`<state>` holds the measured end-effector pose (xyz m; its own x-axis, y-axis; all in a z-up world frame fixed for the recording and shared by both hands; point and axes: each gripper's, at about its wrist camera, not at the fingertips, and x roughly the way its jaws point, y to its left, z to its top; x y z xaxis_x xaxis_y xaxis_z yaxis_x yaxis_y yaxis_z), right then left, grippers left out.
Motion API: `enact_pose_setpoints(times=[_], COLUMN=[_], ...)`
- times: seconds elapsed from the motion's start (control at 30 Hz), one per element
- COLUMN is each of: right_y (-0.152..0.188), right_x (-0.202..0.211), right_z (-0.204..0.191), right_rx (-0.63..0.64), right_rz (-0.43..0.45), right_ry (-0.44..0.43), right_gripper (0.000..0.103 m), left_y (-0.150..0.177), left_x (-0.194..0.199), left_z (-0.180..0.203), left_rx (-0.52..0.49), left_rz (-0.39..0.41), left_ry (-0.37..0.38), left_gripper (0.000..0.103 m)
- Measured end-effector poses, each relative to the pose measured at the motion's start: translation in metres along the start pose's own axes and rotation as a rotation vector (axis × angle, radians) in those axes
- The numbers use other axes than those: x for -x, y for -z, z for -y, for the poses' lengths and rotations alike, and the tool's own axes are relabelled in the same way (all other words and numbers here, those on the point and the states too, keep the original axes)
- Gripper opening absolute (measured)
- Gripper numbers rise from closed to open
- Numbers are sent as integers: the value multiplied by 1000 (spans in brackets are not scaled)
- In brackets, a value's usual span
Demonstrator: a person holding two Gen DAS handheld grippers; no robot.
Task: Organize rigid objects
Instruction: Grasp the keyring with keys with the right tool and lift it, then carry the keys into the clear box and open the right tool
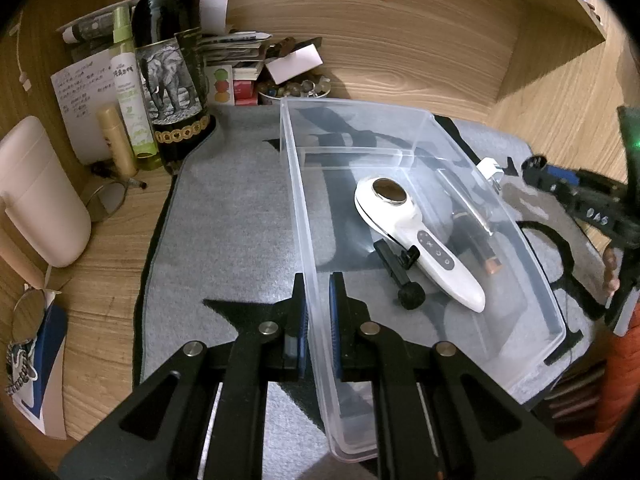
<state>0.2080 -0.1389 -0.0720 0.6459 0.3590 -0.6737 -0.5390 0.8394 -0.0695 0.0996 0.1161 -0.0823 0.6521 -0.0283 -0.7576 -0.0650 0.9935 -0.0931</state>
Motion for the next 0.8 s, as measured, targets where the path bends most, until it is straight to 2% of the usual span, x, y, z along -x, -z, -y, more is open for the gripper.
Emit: enact_pose_setpoints(times=[0.2, 0.43, 0.63, 0.8], right_y=[-24, -40, -45, -41], right_x=[19, 24, 15, -3], right_z=[-21, -56, -90, -113], right_rx=[53, 124, 191, 236], right_rz=[77, 122, 110, 59], right_ry=[-35, -102, -171, -225], right_gripper=[30, 30, 30, 30], left_y=[0, 0, 0, -1], left_x=[0, 0, 0, 0], left_z=[0, -1, 0, 1], left_rx=[5, 7, 4, 2], left_rz=[1, 3, 2, 1], left_ry=[1, 4, 4, 4], left_gripper=[8, 8, 8, 8])
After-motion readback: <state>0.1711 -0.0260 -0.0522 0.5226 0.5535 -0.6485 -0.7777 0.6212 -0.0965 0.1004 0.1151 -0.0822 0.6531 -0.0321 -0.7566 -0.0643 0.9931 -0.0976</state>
